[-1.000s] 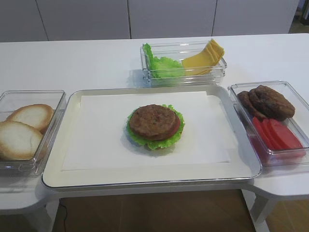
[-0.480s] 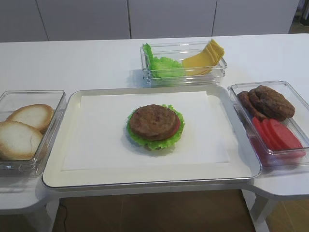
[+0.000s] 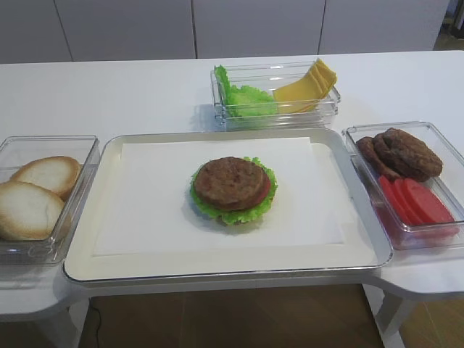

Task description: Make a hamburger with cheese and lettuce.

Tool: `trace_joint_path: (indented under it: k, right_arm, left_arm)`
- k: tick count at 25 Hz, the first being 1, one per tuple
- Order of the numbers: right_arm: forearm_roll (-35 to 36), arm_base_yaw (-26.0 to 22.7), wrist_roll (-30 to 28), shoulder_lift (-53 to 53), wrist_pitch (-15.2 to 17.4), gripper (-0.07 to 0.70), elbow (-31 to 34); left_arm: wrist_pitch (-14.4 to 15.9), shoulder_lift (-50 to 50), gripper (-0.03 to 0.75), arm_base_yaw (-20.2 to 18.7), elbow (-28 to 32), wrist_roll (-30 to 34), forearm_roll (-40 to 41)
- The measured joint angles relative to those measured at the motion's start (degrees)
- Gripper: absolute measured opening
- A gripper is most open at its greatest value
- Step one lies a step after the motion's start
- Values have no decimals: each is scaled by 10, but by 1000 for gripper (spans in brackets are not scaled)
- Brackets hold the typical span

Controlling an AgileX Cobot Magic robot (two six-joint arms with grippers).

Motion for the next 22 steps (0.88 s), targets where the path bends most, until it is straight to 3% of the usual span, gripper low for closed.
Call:
trace_joint_path:
  k: [11, 16, 22]
  right_arm:
    - [14, 0, -14, -37, -1, 406, 161]
    - [14, 0, -53, -37, -43, 406, 191]
    - [13, 0, -61, -37, -73, 406, 210]
  left_arm:
    - [0, 0, 477, 0, 0, 0, 0]
    - [0, 0, 477, 0, 0, 0, 0]
    - [0, 0, 477, 0, 0, 0, 0]
